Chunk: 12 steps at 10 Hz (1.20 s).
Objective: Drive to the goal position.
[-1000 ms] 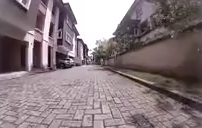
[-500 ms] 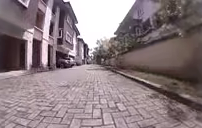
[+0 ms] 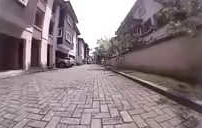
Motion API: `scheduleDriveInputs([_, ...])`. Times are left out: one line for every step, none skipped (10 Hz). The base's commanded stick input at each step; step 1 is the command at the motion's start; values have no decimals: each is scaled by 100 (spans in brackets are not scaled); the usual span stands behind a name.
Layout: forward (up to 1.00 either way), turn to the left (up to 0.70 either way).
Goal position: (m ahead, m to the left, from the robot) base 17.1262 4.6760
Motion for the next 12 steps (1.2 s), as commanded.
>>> scheduleDriveInputs([50, 0])
scheduleDriveInputs([50, 0])
scheduleDriveInputs([50, 0])
scheduleDriveInputs([50, 0])
scheduleDriveInputs([50, 0])
scheduleDriveInputs([50, 0])
scheduleDriveInputs([50, 0])
scheduleDriveInputs([50, 0])
scheduleDriveInputs([50, 0])
scheduleDriveInputs([50, 0])
scheduleDriveInputs([50, 0])
scheduleDriveInputs([50, 0])
